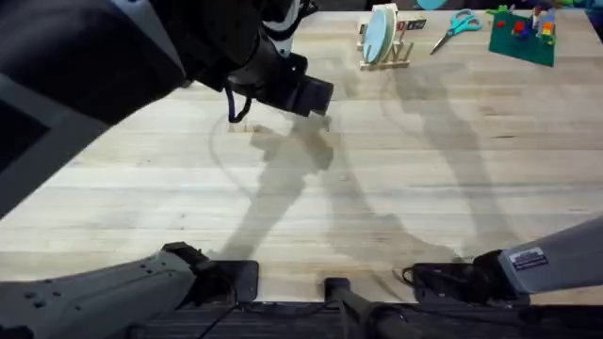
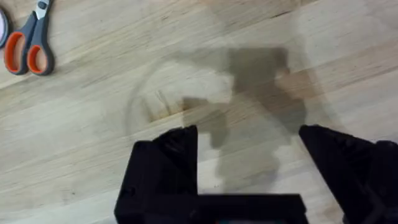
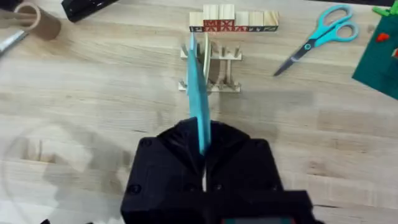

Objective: Pick up the plates from the table one by one and place each into a slot on the dish rack.

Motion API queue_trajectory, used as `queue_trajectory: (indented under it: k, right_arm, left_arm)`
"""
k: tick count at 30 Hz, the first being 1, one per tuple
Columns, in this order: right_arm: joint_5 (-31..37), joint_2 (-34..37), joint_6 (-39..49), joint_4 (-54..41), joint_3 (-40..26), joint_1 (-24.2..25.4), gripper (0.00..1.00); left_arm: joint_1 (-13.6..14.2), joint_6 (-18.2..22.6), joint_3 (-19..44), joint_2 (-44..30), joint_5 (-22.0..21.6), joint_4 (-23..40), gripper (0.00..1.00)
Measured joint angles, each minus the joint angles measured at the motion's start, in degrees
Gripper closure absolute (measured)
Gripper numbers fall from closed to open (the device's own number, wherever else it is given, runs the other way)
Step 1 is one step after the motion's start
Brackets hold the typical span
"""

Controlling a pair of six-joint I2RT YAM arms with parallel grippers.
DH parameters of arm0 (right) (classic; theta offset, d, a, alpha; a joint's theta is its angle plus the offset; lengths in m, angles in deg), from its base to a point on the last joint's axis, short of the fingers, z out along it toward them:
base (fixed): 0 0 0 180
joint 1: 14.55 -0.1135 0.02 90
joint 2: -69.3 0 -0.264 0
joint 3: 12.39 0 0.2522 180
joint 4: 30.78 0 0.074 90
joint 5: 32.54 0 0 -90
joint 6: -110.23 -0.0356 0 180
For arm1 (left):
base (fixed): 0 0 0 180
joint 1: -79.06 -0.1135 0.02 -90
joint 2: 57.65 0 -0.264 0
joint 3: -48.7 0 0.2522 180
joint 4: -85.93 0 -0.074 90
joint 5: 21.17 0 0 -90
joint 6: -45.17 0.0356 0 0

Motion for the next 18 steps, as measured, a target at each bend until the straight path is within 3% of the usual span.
queue_trajectory:
  k: [18]
  right_arm:
    - [5.86, 1.68, -0.02, 2.05, 0.00, 0.00, 0.970]
  left_arm:
    - [0.00, 0.00, 0.00, 0.00, 0.00, 0.02, 0.006]
